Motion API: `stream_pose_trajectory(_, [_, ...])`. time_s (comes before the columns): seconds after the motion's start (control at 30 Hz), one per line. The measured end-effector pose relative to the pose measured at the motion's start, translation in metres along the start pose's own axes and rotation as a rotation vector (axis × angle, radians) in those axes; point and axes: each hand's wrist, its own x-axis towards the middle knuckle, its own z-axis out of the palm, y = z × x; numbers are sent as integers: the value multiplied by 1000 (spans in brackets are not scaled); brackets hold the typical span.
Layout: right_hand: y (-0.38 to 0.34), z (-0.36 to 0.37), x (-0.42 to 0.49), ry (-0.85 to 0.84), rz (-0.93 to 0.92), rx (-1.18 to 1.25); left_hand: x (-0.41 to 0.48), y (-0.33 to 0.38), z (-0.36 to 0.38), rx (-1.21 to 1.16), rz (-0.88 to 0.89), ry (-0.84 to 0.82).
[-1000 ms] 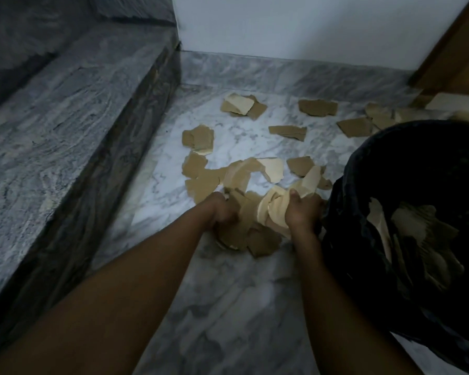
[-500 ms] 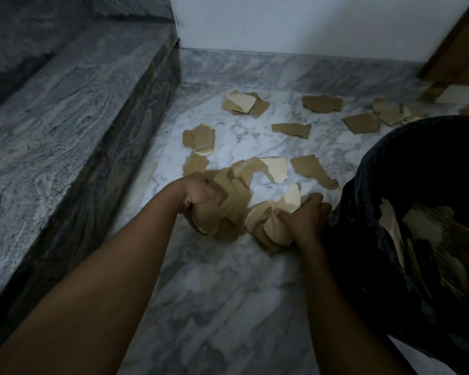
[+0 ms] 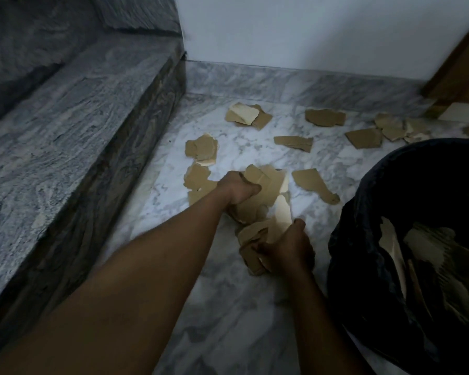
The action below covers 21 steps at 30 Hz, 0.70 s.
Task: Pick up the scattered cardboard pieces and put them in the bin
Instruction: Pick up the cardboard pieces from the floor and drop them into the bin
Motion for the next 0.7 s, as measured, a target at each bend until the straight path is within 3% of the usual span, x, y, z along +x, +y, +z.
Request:
stream_pose_trajectory(0.3, [6, 1, -11, 12, -61, -54, -9, -3, 36, 155, 120, -48])
stream_pose_trajectory(0.57, [22, 8, -33, 74, -74, 92, -15, -8, 37, 341, 160, -86])
stream_pose_trajectory(0.63, [33, 6, -29, 25, -88, 137, -13, -10, 36, 381, 166, -69])
stream_pose_trajectory(0.7, [43, 0, -23, -126, -97, 207, -12, -11, 35, 416, 169, -55])
